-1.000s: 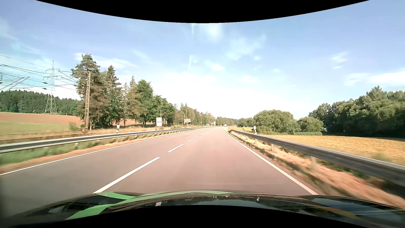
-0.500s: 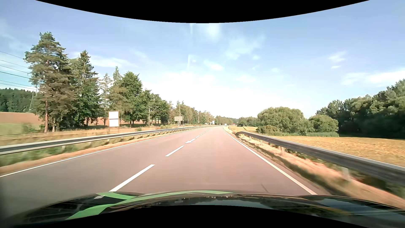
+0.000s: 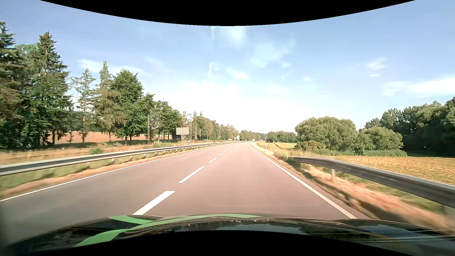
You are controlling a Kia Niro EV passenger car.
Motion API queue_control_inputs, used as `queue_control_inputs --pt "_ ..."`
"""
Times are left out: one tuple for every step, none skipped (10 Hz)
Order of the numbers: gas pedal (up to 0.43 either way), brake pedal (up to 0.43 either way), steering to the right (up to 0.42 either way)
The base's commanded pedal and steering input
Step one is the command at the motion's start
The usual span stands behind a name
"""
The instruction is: Follow the waypoints while adhering to traffic rules and regulations
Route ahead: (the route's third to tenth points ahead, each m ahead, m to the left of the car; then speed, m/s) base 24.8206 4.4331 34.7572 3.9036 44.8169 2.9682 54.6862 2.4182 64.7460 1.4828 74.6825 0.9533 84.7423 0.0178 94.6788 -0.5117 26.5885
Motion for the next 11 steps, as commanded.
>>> queue_control_inputs --pt "0.260 0.000 0.003" --pt "0.280 0.000 0.003" --pt "0.299 0.000 0.003" --pt "0.299 0.000 0.003" --pt "0.299 0.000 0.003" --pt "0.311 0.000 0.003" --pt "0.311 0.000 0.003" --pt "0.311 0.000 0.003" --pt "0.311 0.000 0.003" --pt "0.311 0.000 0.003" --pt "0.299 0.000 0.002"
